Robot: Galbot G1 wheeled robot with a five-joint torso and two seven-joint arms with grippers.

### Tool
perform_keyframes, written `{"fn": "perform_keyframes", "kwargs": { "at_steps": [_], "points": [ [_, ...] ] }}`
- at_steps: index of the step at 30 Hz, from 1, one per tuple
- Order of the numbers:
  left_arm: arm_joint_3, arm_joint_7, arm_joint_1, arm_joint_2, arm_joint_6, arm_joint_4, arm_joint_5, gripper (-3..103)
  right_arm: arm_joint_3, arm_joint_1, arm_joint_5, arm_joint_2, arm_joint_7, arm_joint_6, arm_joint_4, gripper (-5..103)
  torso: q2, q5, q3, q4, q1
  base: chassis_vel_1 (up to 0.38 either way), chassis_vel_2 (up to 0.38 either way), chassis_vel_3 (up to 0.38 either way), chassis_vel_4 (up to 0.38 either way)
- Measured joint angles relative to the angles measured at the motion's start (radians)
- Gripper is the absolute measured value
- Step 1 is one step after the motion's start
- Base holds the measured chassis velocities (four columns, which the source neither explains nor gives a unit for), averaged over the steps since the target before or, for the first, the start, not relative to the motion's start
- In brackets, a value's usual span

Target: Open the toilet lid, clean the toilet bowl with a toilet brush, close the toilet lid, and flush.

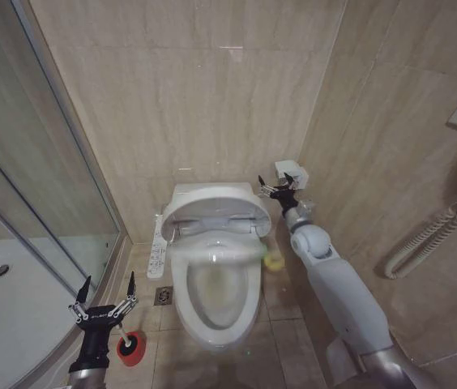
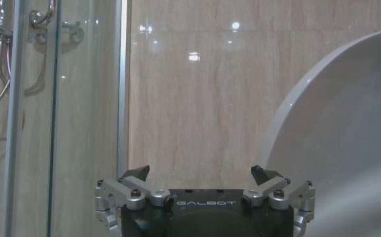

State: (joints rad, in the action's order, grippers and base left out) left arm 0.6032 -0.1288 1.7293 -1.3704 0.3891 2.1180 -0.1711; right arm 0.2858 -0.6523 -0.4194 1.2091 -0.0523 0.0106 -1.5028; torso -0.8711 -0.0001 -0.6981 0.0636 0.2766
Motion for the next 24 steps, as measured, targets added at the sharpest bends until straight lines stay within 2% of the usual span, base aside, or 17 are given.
{"fn": "perform_keyframes", "kwargs": {
  "at_steps": [24],
  "points": [
    [0.0, 0.0, 0.0, 0.0, 0.0, 0.0, 0.0, 100, 0.047, -0.335, 0.011, -0.052, -0.036, 0.011, -0.232, 100, 0.0, -0.0001, 0.0, -0.0001, 0.0, 0.0, 0.0, 0.0, 0.0]
  ]
}}
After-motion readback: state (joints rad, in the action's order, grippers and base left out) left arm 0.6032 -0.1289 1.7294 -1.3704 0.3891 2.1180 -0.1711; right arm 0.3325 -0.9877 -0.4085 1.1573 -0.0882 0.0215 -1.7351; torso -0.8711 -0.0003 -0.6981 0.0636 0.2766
